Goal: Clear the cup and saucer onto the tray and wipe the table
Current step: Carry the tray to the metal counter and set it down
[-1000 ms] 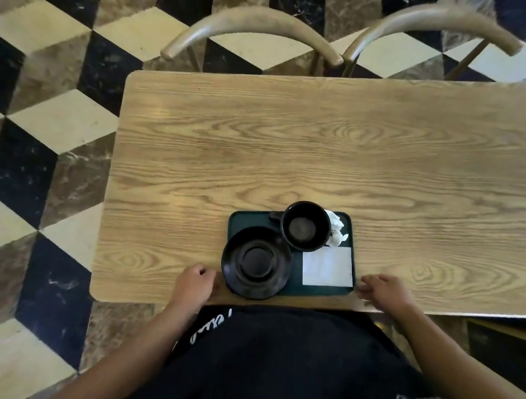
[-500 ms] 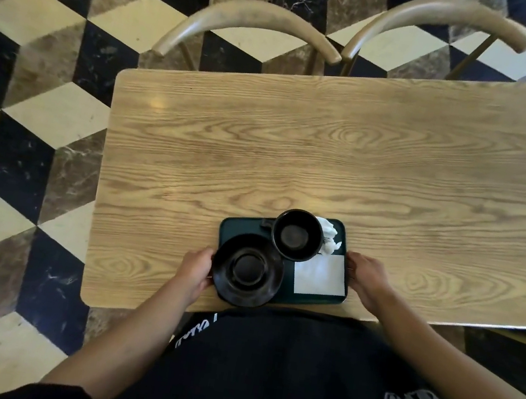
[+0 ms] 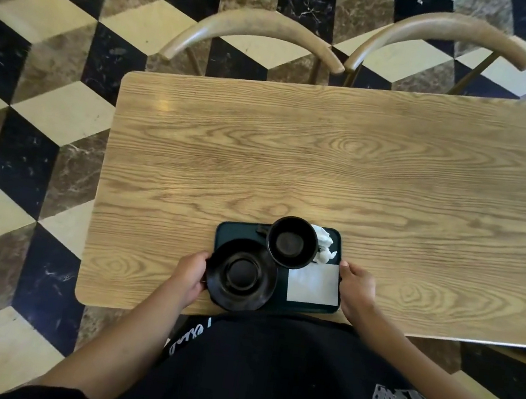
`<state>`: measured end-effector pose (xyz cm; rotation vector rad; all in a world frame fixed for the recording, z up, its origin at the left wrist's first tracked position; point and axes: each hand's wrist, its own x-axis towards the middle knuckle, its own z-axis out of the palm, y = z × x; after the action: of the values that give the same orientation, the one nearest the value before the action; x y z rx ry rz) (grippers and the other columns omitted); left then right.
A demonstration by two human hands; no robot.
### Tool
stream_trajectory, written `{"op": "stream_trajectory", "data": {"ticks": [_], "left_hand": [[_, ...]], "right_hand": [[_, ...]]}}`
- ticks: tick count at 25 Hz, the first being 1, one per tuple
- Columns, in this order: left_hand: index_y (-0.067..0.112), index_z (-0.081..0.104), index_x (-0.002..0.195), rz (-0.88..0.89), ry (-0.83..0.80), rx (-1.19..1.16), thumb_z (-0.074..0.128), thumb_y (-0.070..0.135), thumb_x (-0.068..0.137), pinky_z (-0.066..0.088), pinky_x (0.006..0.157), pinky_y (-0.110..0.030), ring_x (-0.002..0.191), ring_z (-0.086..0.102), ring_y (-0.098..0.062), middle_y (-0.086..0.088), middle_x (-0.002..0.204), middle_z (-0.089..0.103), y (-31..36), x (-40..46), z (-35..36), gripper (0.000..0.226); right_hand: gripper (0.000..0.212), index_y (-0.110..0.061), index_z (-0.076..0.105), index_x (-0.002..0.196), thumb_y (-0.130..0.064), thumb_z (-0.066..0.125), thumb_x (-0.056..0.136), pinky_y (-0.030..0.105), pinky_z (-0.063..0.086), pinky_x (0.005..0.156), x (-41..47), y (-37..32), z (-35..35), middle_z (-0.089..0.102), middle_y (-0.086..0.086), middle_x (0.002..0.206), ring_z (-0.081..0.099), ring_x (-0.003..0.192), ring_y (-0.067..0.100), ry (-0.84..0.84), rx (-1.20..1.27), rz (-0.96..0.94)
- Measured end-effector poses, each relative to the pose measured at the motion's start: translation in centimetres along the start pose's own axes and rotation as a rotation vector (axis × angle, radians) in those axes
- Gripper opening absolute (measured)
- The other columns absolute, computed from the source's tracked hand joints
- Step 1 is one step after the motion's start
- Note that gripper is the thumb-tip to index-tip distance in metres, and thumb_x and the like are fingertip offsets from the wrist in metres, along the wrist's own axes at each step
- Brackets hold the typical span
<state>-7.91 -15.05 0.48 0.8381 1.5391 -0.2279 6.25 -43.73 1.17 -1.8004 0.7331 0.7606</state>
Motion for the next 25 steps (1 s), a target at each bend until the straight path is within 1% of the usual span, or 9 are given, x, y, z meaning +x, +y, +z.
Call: {"op": "stream_trajectory", "data": {"ticks": [4,5,6,7,8,10,14,20,25], "left_hand": [[0.004,0.070,0.101,0.021,0.005,0.000,0.050,0.014,0.104,0.053,0.057,-0.034,0.070,0.068,-0.027,-0.010,0.077,0.075,-0.5,-0.8,-0.4,0.023],[0.003,0.070,0.102,0.032,0.005,-0.006,0.051,0.014,0.103,0.054,0.058,-0.034,0.070,0.067,-0.028,-0.011,0.080,0.074,-0.6,-1.0,-0.6,0.022],[0.002,0.070,0.102,0.043,0.007,-0.017,0.051,0.013,0.103,0.054,0.060,-0.034,0.070,0.067,-0.029,-0.013,0.083,0.073,-0.8,-1.3,-0.7,0.022],[0.002,0.070,0.102,0.053,0.013,-0.033,0.051,0.012,0.102,0.054,0.063,-0.036,0.071,0.067,-0.030,-0.015,0.085,0.072,-0.9,-1.6,-0.9,0.021],[0.001,0.070,0.103,0.065,0.024,-0.053,0.052,0.012,0.102,0.053,0.066,-0.037,0.073,0.067,-0.031,-0.017,0.088,0.072,-1.1,-1.9,-1.2,0.021],[0.002,0.069,0.103,0.082,0.062,-0.088,0.052,0.012,0.102,0.054,0.068,-0.038,0.075,0.067,-0.032,-0.017,0.090,0.072,-1.6,-2.4,-2.2,0.020],[0.004,0.069,0.097,0.071,0.107,-0.142,0.052,0.017,0.102,0.053,0.057,-0.033,0.069,0.066,-0.030,-0.015,0.081,0.073,-3.1,-3.4,-5.3,0.022],[0.001,0.068,0.098,0.080,0.091,-0.255,0.049,0.015,0.104,0.053,0.065,-0.038,0.078,0.065,-0.032,-0.018,0.088,0.073,-5.4,-4.0,-11.0,0.024],[0.004,0.068,0.097,0.124,0.059,-0.281,0.043,0.016,0.107,0.051,0.055,-0.030,0.072,0.062,-0.023,-0.011,0.086,0.073,-6.9,-3.9,-17.8,0.029]], "right_hand": [[0.035,0.011,0.070,0.101,-0.017,0.050,0.109,0.066,0.056,0.093,-0.3,-0.2,-0.2,0.071,0.036,0.112,0.069,0.103,0.054,-0.015,0.002,-0.026],[0.037,0.016,0.064,0.105,-0.018,0.050,0.109,0.064,0.058,0.092,-0.1,-0.3,-0.2,0.069,0.039,0.110,0.065,0.095,0.059,-0.027,0.002,-0.035],[0.039,0.019,0.060,0.109,-0.019,0.050,0.109,0.056,0.060,0.087,-0.1,-0.5,-0.1,0.069,0.038,0.099,0.052,0.118,0.057,-0.042,-0.003,-0.043],[0.041,0.020,0.058,0.110,-0.020,0.050,0.109,0.046,0.056,0.079,-0.1,-0.8,0.0,0.065,0.029,0.089,0.039,0.090,0.017,-0.062,-0.015,-0.047],[0.042,0.021,0.058,0.110,-0.020,0.050,0.109,0.041,0.049,0.074,0.0,-1.1,0.3,0.061,0.023,0.084,0.055,0.078,0.030,-0.082,-0.031,-0.047],[0.041,0.020,0.059,0.106,-0.020,0.050,0.109,0.040,0.042,0.071,0.0,-1.6,1.1,0.055,0.027,0.080,0.050,0.082,0.024,-0.120,-0.055,-0.049],[0.035,0.005,0.073,0.095,-0.018,0.051,0.109,0.041,0.055,0.070,-1.0,-2.4,3.5,0.071,0.014,0.087,0.064,0.076,0.025,-0.197,-0.117,-0.076],[0.036,-0.009,0.075,0.083,-0.018,0.052,0.108,0.036,0.058,0.063,-4.2,-2.9,8.4,0.076,0.013,0.087,0.068,0.070,0.025,-0.237,-0.250,-0.166],[0.029,-0.005,0.078,0.096,-0.019,0.055,0.107,0.051,0.063,0.081,-8.3,-1.1,13.9,0.080,0.020,0.101,0.075,0.087,0.035,-0.245,-0.291,-0.201]]}}
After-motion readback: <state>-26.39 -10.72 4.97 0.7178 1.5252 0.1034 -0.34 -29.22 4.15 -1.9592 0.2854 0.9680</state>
